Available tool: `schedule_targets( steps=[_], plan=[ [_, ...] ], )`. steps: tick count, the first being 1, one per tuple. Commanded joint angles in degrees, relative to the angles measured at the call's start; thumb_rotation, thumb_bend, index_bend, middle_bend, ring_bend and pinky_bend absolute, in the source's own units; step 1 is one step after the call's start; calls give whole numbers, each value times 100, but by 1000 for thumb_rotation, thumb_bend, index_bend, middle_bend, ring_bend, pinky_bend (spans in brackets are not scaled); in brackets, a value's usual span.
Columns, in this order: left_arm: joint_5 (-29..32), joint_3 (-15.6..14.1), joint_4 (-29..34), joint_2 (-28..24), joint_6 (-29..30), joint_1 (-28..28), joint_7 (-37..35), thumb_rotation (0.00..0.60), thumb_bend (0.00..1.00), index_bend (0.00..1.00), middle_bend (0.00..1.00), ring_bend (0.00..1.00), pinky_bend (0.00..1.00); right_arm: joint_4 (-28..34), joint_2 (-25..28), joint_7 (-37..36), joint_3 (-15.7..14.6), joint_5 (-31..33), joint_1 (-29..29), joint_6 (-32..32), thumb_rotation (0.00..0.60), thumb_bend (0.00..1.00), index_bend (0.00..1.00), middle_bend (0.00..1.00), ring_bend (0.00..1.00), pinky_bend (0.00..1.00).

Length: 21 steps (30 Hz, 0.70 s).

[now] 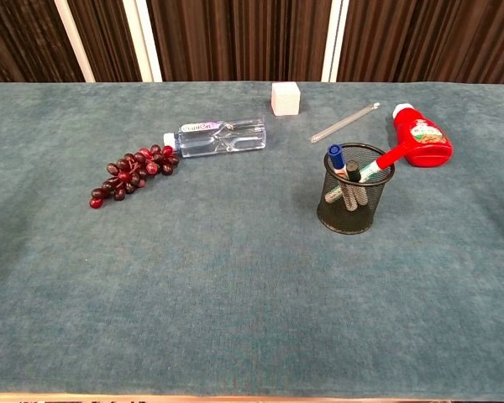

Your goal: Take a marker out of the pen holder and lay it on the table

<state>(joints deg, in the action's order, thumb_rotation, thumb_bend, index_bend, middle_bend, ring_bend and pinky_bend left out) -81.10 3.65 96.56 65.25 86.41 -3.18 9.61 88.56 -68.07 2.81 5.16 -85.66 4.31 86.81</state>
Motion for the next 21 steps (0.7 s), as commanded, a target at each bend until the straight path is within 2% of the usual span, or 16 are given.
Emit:
schedule_targets(
  steps=[1, 6, 11, 21],
  plan=[
    [-4, -1, 0, 0, -1, -1, -5, 600, 426, 144, 22, 0, 0, 14, 2, 10, -5, -5, 0, 0, 600, 129, 0, 0, 101, 196],
    [51, 13, 8, 2, -18, -1, 18, 600, 426, 144, 20, 0, 0, 113, 47, -91, -25, -54, 0, -1, 600, 121, 0, 0, 101, 196],
    [93, 26, 33, 2, -37, -7, 44, 600, 427, 143, 19, 0, 0, 213, 201, -494, -60, -99, 67, -172, 600, 121, 0, 0, 101, 196],
    [98, 19, 42, 14, -60, -17, 63, 600, 427, 143, 19, 0, 0, 467, 748, -1858, 118, 100, 714, -1327, 600, 133, 0, 0, 101, 196]
  ],
)
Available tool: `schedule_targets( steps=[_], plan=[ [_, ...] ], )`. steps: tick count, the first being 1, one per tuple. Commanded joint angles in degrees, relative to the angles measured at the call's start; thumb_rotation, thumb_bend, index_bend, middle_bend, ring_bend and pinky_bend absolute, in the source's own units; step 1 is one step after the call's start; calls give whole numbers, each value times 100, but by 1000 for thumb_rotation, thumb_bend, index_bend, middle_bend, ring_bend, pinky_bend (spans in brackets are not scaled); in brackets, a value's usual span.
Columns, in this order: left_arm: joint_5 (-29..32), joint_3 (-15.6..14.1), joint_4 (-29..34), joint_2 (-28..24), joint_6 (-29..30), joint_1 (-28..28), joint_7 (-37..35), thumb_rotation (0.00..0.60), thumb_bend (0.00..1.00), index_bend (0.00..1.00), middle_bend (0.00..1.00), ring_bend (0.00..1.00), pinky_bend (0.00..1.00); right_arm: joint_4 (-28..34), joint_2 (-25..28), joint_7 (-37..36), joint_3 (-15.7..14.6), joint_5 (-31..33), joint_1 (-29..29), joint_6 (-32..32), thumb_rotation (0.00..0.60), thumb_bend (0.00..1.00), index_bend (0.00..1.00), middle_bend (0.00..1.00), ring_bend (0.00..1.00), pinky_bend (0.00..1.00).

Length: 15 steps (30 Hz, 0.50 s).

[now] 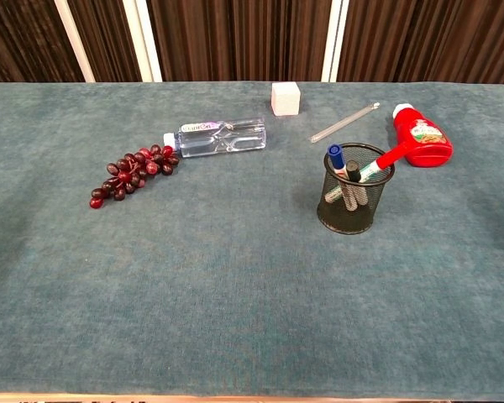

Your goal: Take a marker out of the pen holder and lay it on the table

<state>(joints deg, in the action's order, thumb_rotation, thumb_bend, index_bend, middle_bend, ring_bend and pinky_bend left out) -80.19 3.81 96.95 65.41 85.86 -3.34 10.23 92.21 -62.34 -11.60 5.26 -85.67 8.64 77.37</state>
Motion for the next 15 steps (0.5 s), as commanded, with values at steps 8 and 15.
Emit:
schedule_targets(
  steps=[8, 15],
  plan=[
    [22, 0, 18, -7, -12, 1, -1, 600, 427, 143, 19, 0, 0, 203, 24, -770, 452, 475, 802, -951, 600, 264, 43, 0, 87, 196],
    [83, 1, 55, -23, -41, 6, 15, 600, 428, 143, 19, 0, 0, 378, -451, -307, 696, 1196, 1170, -1360, 600, 235, 114, 0, 79, 196]
  ],
)
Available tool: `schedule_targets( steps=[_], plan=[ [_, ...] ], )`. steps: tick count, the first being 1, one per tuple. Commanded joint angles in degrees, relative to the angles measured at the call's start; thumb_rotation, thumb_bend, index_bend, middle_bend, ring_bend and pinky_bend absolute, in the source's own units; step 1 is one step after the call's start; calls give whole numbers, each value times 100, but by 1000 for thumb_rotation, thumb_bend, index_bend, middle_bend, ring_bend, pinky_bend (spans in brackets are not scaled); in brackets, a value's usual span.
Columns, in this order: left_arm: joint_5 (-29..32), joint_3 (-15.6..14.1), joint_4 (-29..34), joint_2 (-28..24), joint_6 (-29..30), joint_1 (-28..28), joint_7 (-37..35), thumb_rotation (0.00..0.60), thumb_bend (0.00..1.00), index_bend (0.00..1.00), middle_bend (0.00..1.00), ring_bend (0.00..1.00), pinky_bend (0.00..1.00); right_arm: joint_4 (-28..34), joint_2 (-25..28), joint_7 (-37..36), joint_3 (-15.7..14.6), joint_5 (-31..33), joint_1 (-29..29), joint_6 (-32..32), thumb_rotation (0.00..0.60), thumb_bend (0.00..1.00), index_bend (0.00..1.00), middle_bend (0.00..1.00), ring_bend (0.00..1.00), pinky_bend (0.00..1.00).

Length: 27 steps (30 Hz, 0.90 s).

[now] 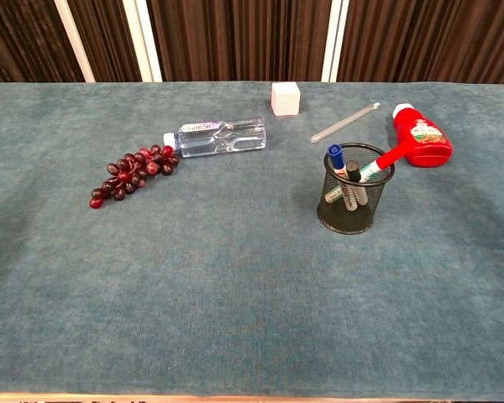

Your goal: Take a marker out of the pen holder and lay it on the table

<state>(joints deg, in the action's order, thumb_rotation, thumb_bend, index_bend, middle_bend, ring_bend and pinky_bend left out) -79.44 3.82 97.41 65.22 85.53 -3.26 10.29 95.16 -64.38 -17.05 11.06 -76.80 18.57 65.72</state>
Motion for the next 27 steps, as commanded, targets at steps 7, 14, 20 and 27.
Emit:
schedule_targets(
  steps=[7, 14, 20, 27],
  plan=[
    [-3, -17, 17, -10, -18, -1, 15, 600, 429, 143, 19, 0, 0, 60, -641, 600, 284, 839, 495, -483, 600, 226, 248, 0, 76, 196],
    [25, -5, 18, -4, -27, -6, 21, 600, 429, 143, 19, 0, 0, 213, -853, 1061, 369, 1042, 715, -492, 600, 258, 364, 0, 75, 196],
    [45, 3, 18, -2, -26, -4, 11, 600, 429, 143, 19, 0, 0, 357, -1078, 1439, 457, 1344, 904, -496, 600, 286, 378, 0, 75, 196],
    [75, 6, 38, -13, -41, -2, -4, 600, 430, 144, 19, 0, 0, 329, -1319, 1782, 540, 1715, 1159, -609, 600, 353, 378, 0, 75, 196]
  ],
)
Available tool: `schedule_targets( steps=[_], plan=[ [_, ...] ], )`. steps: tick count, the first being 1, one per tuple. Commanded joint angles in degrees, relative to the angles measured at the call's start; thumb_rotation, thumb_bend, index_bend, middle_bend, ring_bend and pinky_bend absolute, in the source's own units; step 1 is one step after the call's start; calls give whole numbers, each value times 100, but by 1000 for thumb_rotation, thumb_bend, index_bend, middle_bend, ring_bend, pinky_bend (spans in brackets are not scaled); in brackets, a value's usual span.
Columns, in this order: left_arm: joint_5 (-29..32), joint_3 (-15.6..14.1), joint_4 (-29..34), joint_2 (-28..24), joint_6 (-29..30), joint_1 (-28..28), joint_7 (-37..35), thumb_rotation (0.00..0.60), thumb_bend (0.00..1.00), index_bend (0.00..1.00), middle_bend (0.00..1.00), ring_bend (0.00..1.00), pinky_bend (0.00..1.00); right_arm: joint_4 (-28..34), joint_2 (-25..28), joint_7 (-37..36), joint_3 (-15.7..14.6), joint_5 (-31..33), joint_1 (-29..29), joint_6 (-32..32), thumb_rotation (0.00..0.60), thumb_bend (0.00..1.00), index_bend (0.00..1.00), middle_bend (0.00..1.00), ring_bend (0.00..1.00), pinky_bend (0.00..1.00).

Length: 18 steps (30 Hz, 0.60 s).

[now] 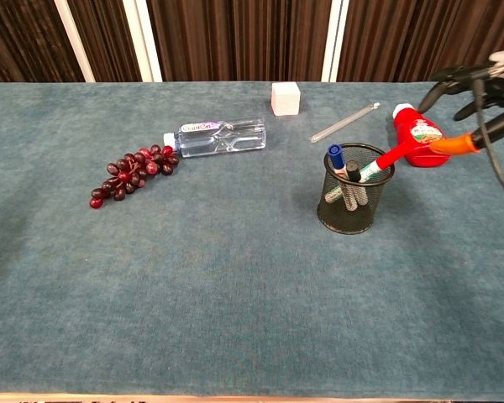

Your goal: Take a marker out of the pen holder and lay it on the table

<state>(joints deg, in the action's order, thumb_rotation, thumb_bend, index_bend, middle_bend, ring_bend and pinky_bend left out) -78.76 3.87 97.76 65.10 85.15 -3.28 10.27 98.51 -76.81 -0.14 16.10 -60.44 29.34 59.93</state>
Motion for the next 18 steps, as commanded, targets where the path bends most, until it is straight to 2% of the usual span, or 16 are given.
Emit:
schedule_targets(
  steps=[1, 8, 18],
  plan=[
    [12, 1, 6, -2, -6, 0, -4, 600, 430, 144, 19, 0, 0, -4, -94, 125, 45, 102, 109, -35, 600, 353, 378, 0, 75, 196],
    [24, 5, 15, -9, -8, 1, -13, 600, 429, 143, 19, 0, 0, -27, -267, 305, 68, 313, 224, 1, 600, 322, 393, 0, 75, 196],
    [72, 14, 28, -11, -27, -2, 1, 600, 430, 143, 18, 0, 0, -137, -404, 332, -22, 391, 223, 45, 600, 342, 434, 0, 76, 196]
  ],
)
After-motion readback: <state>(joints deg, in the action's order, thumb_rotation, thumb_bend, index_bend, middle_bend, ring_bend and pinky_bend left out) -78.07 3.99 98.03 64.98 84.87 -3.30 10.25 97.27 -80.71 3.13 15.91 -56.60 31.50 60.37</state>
